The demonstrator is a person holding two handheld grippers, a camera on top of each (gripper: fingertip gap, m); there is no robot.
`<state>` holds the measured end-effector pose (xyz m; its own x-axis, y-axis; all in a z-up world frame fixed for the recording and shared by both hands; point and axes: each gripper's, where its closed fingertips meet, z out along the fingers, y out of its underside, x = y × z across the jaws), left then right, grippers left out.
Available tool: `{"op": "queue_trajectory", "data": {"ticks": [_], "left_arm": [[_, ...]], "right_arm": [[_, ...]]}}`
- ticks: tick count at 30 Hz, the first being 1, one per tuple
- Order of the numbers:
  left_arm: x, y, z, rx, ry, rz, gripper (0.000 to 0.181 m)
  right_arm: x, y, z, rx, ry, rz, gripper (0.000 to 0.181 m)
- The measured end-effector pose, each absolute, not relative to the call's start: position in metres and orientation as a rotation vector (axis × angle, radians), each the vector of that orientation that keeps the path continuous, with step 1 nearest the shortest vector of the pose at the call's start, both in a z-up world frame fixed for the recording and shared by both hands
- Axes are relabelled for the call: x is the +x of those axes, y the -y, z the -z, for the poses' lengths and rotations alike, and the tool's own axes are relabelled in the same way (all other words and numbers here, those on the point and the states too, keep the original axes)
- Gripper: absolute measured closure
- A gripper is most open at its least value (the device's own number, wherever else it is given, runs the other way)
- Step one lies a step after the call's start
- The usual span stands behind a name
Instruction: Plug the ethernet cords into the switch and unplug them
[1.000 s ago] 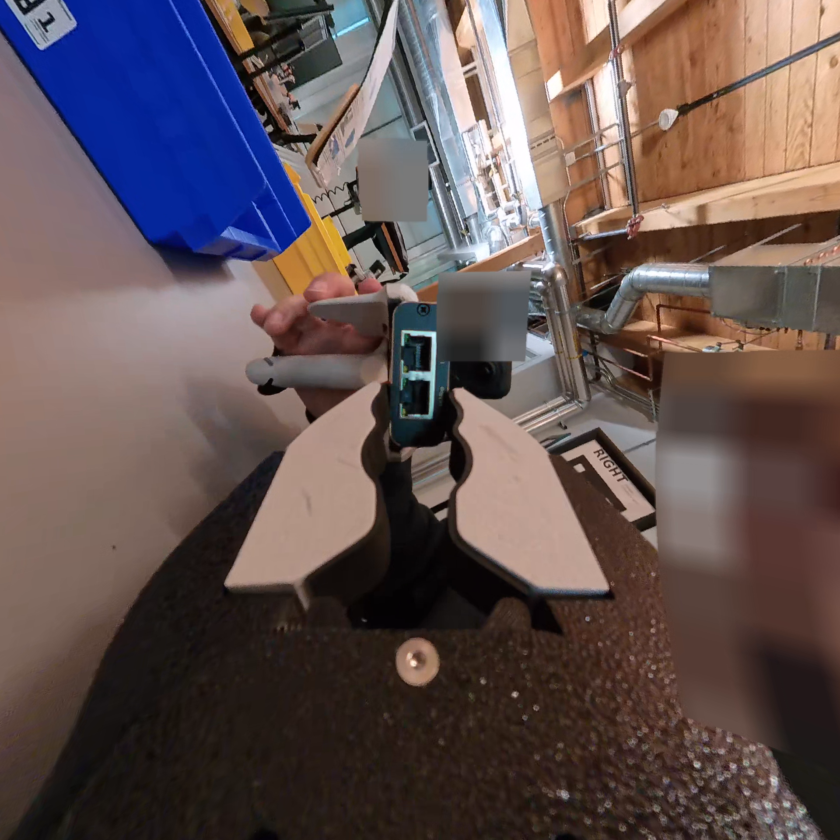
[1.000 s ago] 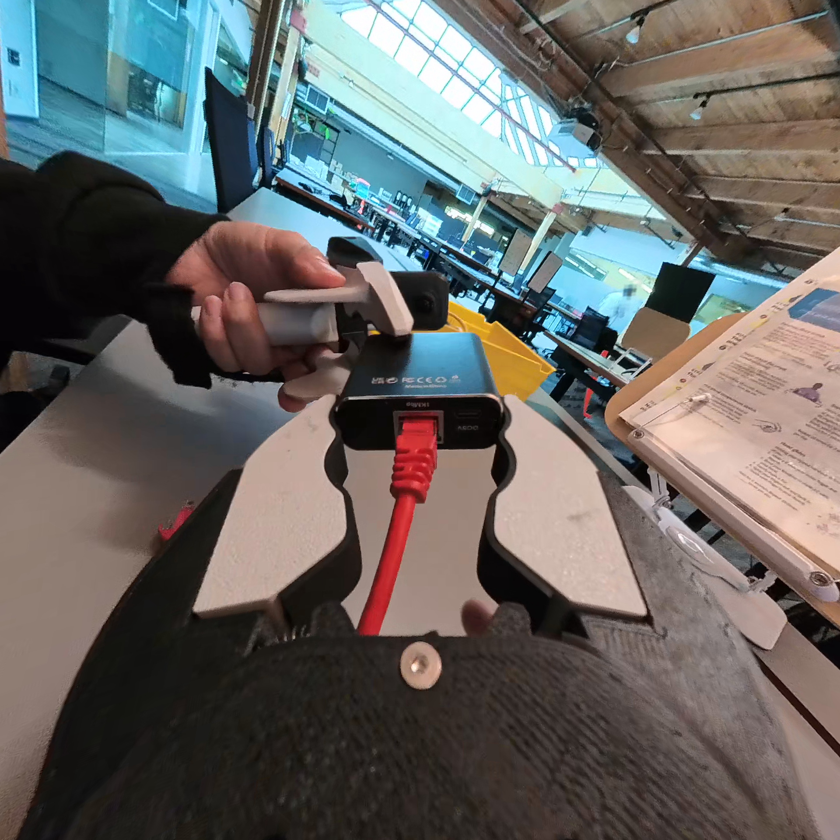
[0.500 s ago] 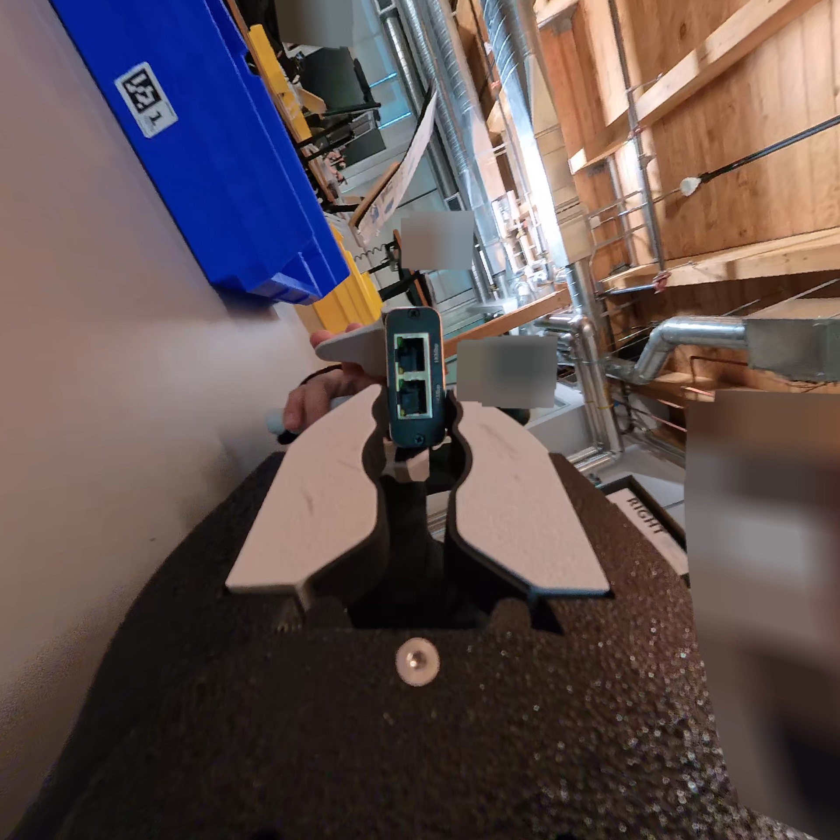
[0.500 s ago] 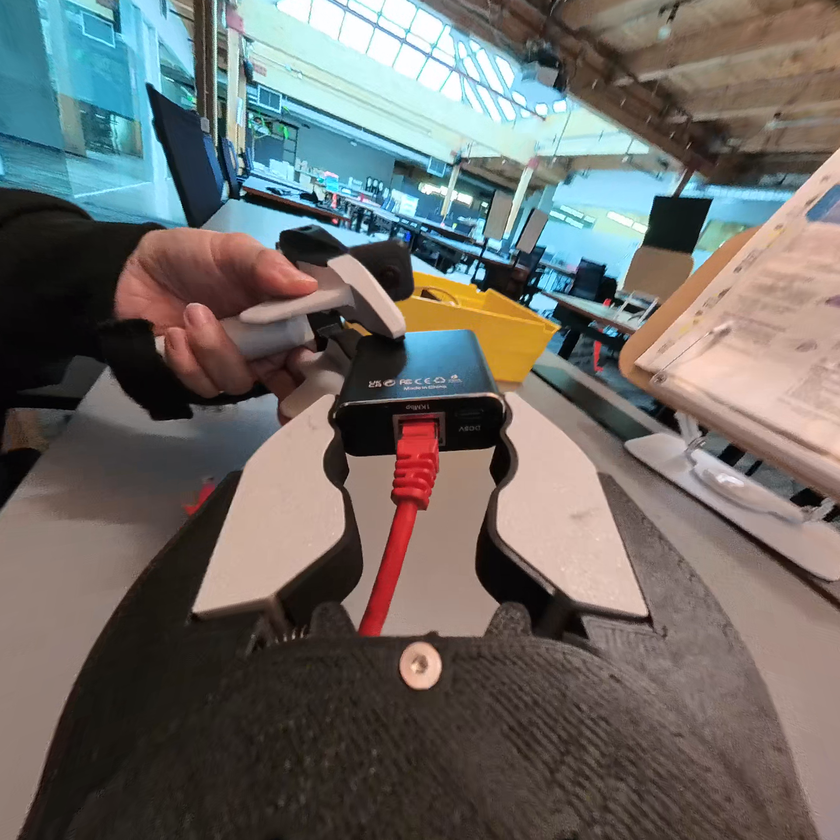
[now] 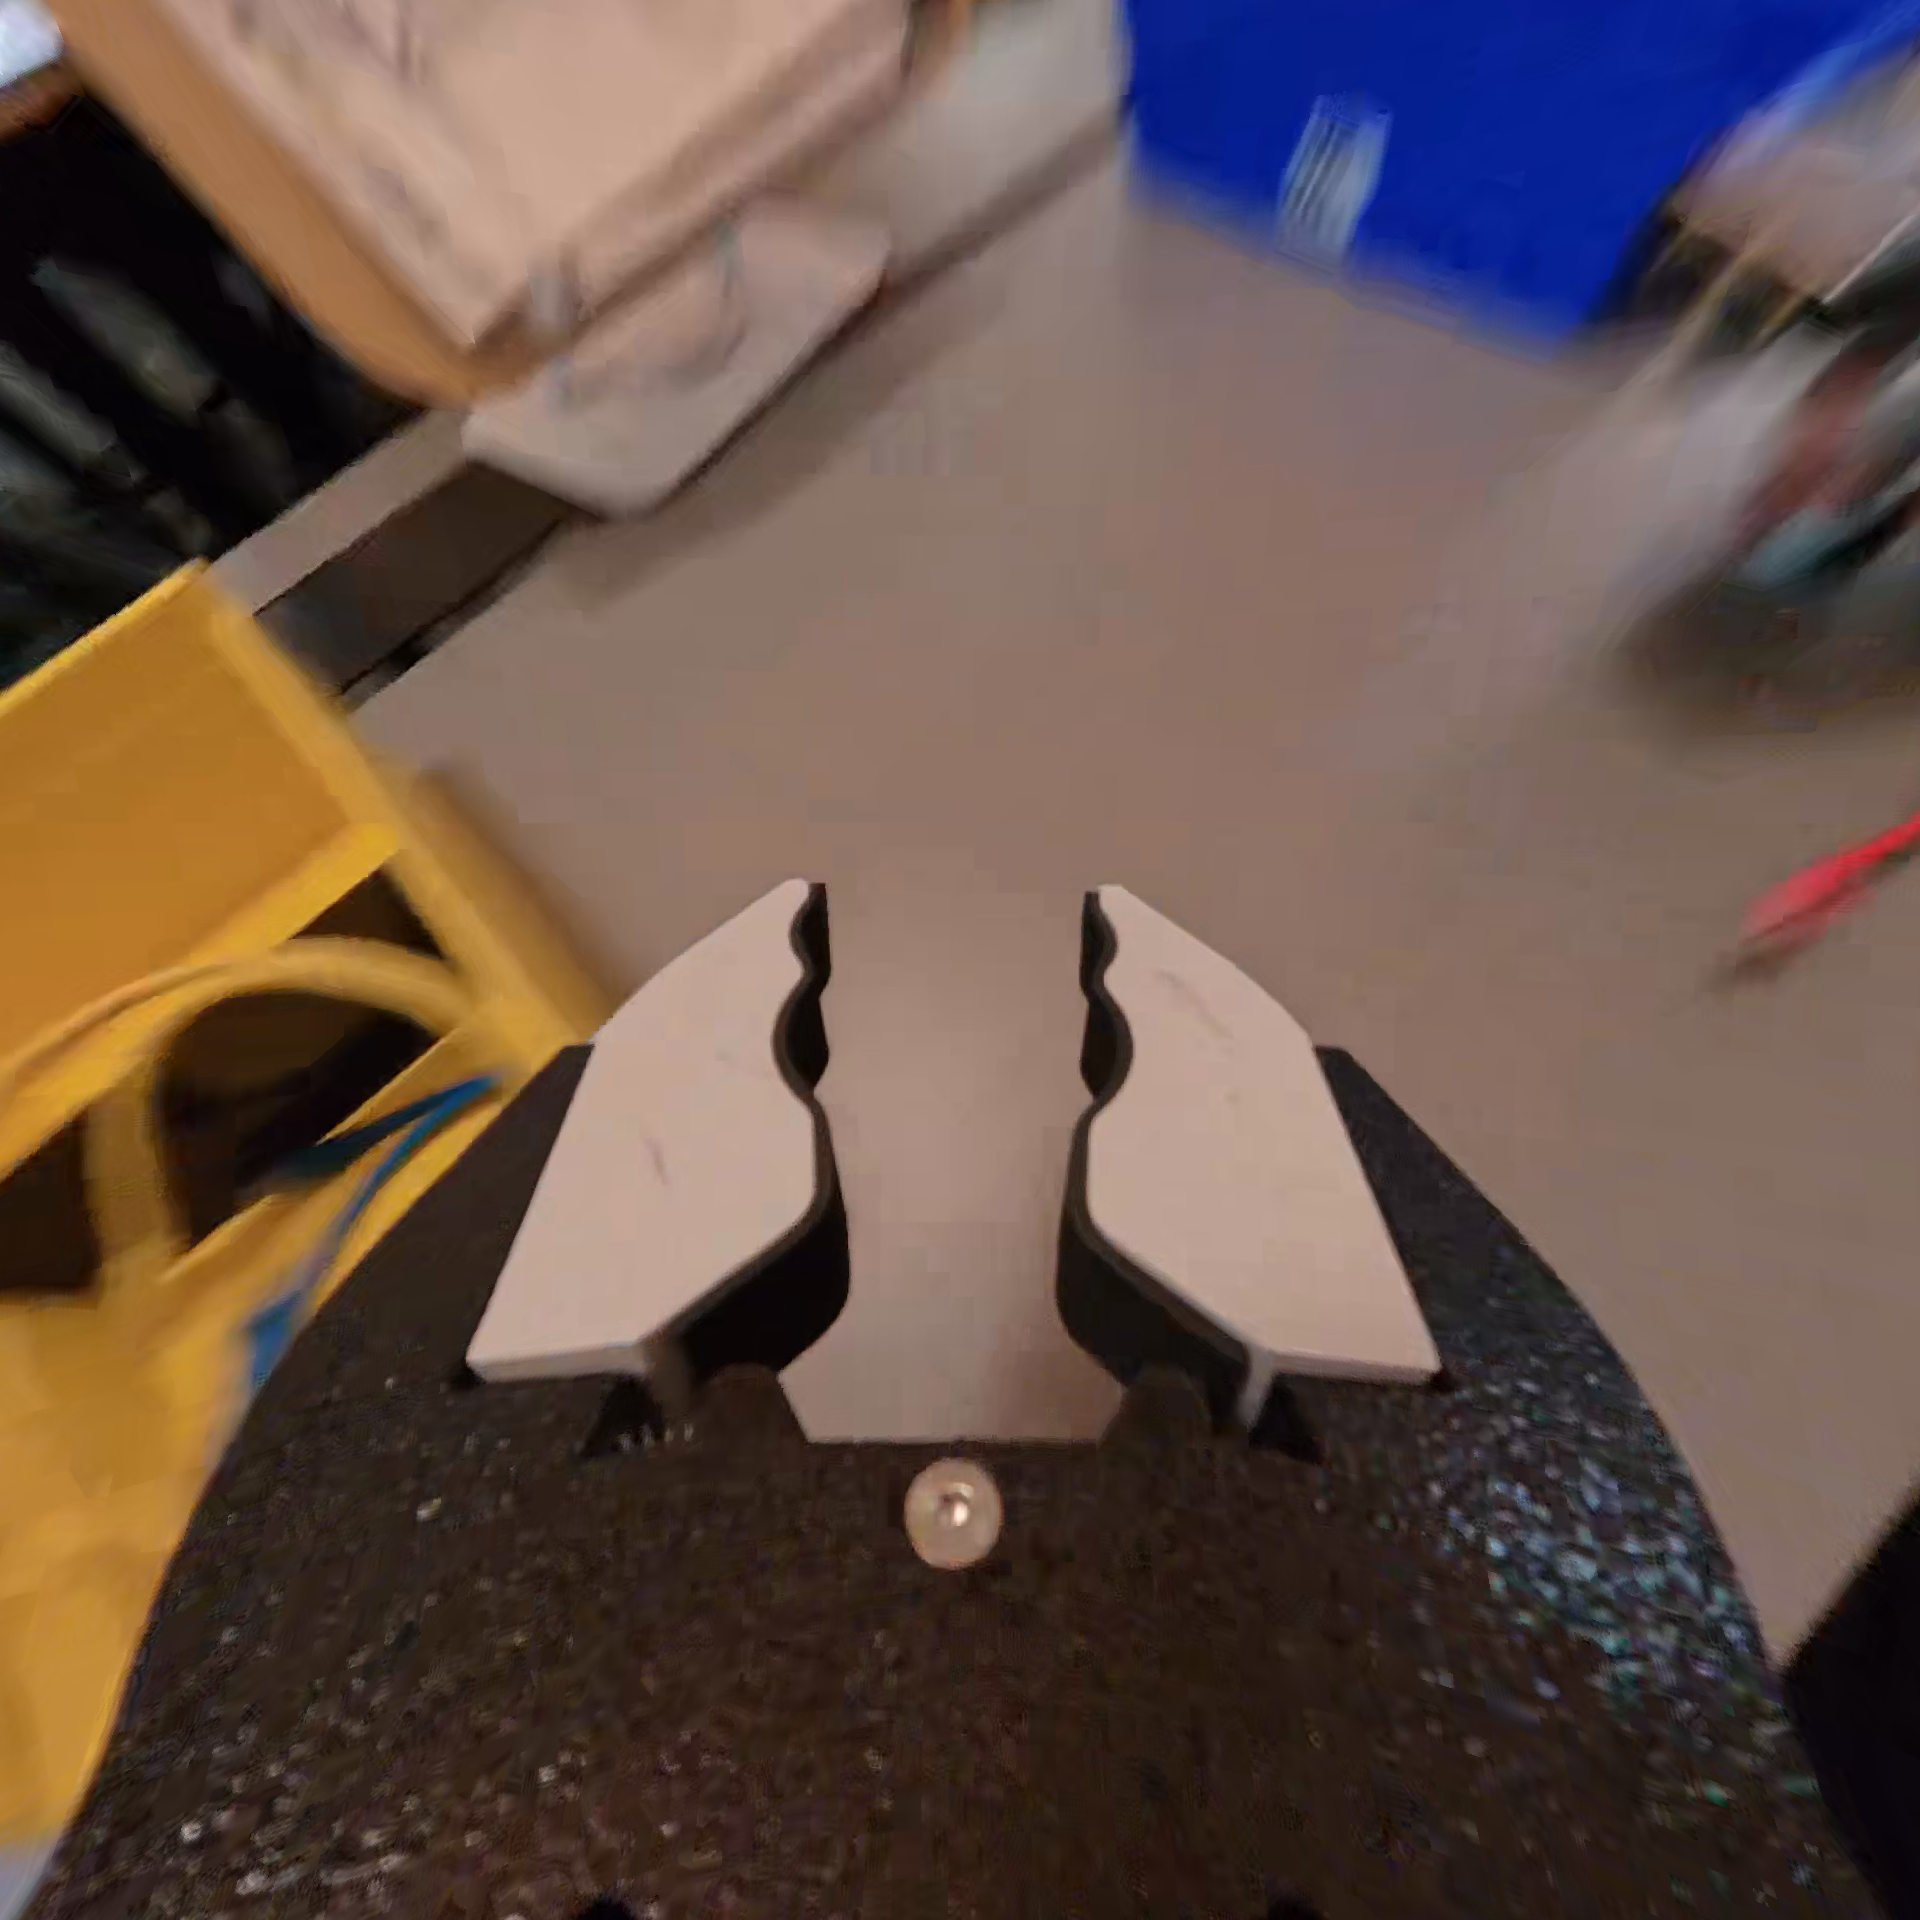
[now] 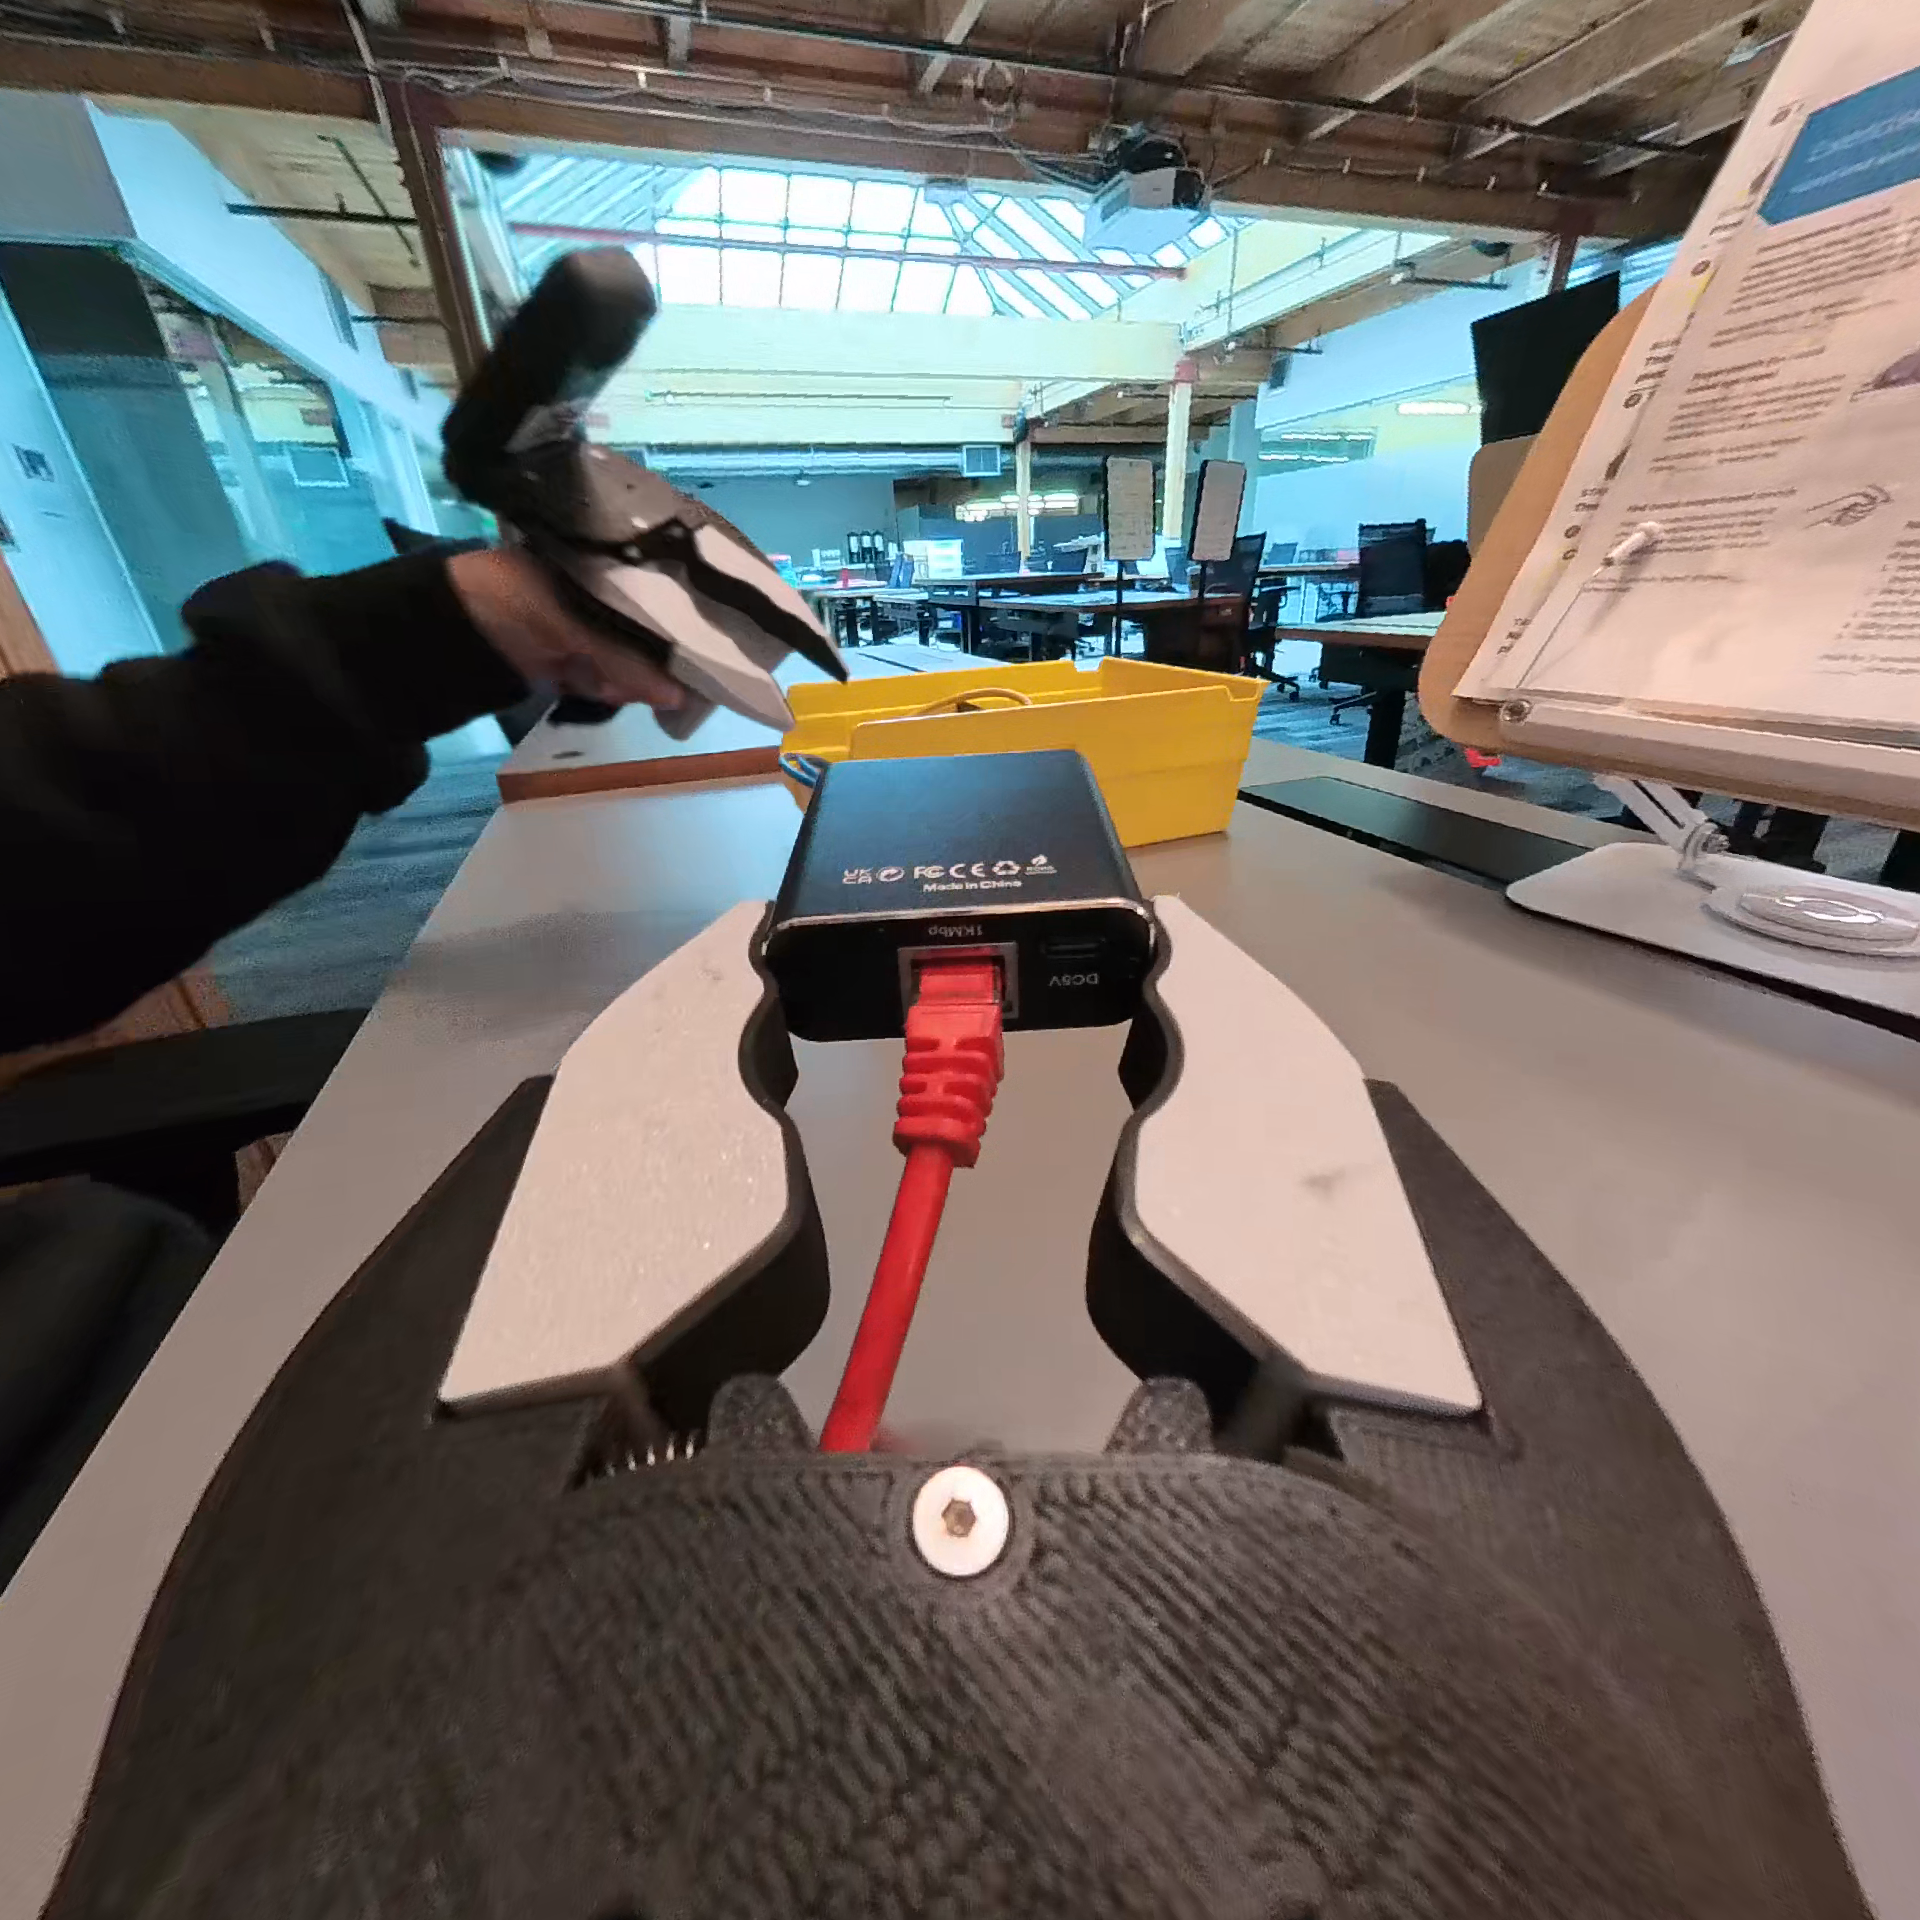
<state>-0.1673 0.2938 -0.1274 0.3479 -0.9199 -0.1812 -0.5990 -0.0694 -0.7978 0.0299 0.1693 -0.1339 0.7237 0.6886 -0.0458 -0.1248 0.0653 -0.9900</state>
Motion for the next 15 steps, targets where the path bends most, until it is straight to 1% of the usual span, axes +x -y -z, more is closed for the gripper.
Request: {"op": "queue_trajectory", "data": {"ticks": [3, 6, 7, 9, 10, 15], "left_arm": [[-0.245, -0.351, 0.166, -1.87, -1.546, -0.045, 0.132], [-0.292, -0.378, 0.2, -1.986, -1.665, -0.244, 0.131], [-0.297, -0.383, 0.207, -1.998, -1.685, -0.246, 0.132], [-0.3, -0.391, 0.215, -1.998, -1.701, -0.217, 0.14], [-0.299, -0.387, 0.219, -2.015, -1.735, -0.152, 0.15], [-0.3, -0.384, 0.215, -1.944, -1.824, -0.148, 0.158]], "right_arm": [[0.027, -0.168, 0.135, -1.38, 0.531, -0.663, 0.119], [0.027, -0.167, 0.134, -1.375, 0.536, -0.681, 0.12], [0.026, -0.166, 0.134, -1.372, 0.546, -0.693, 0.12], [0.026, -0.165, 0.133, -1.361, 0.548, -0.705, 0.12], [0.027, -0.165, 0.133, -1.359, 0.543, -0.708, 0.12], [0.028, -0.162, 0.131, -1.34, 0.544, -0.721, 0.12]]}}
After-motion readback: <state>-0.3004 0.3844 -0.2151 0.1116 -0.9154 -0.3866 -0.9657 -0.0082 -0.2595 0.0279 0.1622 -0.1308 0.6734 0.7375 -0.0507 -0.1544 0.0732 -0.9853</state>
